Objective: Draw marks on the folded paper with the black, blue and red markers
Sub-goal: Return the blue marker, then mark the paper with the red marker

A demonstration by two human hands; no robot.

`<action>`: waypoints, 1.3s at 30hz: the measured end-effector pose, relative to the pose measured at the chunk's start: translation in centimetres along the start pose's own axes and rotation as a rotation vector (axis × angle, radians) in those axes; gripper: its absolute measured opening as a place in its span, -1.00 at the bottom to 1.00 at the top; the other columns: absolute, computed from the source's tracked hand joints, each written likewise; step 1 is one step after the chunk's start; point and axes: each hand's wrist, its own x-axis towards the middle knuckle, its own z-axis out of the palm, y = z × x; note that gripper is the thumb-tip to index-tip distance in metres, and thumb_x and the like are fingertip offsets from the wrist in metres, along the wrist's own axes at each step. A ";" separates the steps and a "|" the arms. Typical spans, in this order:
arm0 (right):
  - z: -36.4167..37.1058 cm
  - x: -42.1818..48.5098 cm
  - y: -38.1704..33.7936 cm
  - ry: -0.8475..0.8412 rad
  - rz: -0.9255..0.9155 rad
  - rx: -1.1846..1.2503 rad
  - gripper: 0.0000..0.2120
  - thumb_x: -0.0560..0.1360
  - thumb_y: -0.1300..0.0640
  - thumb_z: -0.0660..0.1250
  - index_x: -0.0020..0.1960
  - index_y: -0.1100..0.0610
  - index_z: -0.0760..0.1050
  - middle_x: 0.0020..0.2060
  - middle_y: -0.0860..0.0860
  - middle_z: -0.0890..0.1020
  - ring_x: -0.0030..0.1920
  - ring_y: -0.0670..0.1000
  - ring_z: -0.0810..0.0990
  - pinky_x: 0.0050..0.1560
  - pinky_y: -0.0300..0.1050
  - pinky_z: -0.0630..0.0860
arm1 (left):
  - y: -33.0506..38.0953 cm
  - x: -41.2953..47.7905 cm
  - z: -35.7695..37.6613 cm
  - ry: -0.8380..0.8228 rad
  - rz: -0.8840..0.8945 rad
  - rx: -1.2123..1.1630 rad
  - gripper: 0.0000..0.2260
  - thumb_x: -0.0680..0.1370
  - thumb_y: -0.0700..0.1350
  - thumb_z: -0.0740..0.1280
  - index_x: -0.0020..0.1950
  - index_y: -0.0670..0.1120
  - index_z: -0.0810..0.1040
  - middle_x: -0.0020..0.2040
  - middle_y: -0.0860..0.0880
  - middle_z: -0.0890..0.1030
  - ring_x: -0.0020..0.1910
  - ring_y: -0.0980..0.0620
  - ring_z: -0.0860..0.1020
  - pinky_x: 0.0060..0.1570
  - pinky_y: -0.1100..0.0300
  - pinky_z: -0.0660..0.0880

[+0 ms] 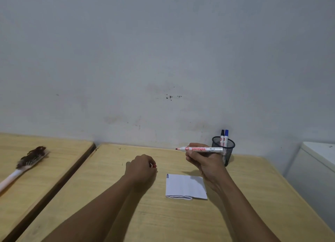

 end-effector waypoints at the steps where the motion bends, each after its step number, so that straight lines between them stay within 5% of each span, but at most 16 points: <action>1: 0.0 0.0 0.3 0.000 -0.007 -0.015 -0.78 0.43 0.39 0.48 0.07 0.34 0.64 -0.19 0.16 0.72 -0.15 0.06 0.70 -0.02 -0.12 0.69 | 0.0 -0.2 0.1 0.027 0.004 0.001 -0.71 0.47 0.07 0.35 0.19 0.16 0.56 0.12 0.13 0.60 0.10 0.05 0.59 0.13 0.02 0.36; 3: 0.1 0.1 0.9 0.007 -0.036 -0.084 -0.82 0.46 0.32 0.49 0.04 0.33 0.63 -0.23 0.14 0.70 -0.20 0.06 0.67 -0.08 -0.11 0.68 | 0.2 -1.3 0.4 0.170 0.058 -0.048 -0.63 0.46 0.11 0.38 0.25 0.14 0.47 0.14 0.12 0.51 0.11 0.09 0.56 0.07 0.03 0.28; 6: 0.1 0.2 2.1 0.005 -0.065 -0.286 -0.88 0.52 0.19 0.46 -0.05 0.27 0.66 -0.31 0.10 0.68 -0.31 0.01 0.63 -0.25 -0.13 0.63 | 1.0 -4.0 0.9 0.342 0.214 -0.073 -0.78 0.46 0.17 0.35 0.06 0.17 0.46 0.00 0.20 0.46 -0.01 0.16 0.48 0.01 0.08 0.20; 13: 0.5 1.2 5.7 -0.092 0.060 -0.474 -0.81 0.60 0.14 0.35 -0.04 0.29 0.55 -0.33 0.16 0.62 -0.35 0.10 0.54 -0.37 -0.05 0.50 | 1.4 -5.7 2.6 0.056 0.115 0.069 -0.51 0.33 0.40 0.27 0.14 0.17 0.53 0.24 0.17 0.50 0.27 0.07 0.36 0.30 -0.13 0.19; 24: -0.6 1.2 7.9 -0.066 0.036 -0.707 -0.78 0.61 0.08 0.32 -0.06 0.19 0.65 -0.32 0.02 0.68 -0.37 -0.15 0.59 -0.30 -0.30 0.53 | 0.5 -6.2 3.5 0.051 0.226 0.130 -0.64 0.49 0.33 0.27 0.19 0.23 0.60 0.27 0.22 0.52 0.32 0.08 0.33 0.37 -0.35 0.12; 39: -0.4 1.4 8.3 -0.070 0.022 -0.840 -0.80 0.60 0.02 0.34 0.01 0.12 0.66 -0.24 -0.08 0.70 -0.28 -0.14 0.64 -0.28 -0.39 0.49 | 0.8 -6.2 3.3 0.024 0.216 0.121 -0.63 0.50 0.32 0.27 0.21 0.21 0.61 0.31 0.19 0.51 0.35 0.07 0.32 0.41 -0.39 0.05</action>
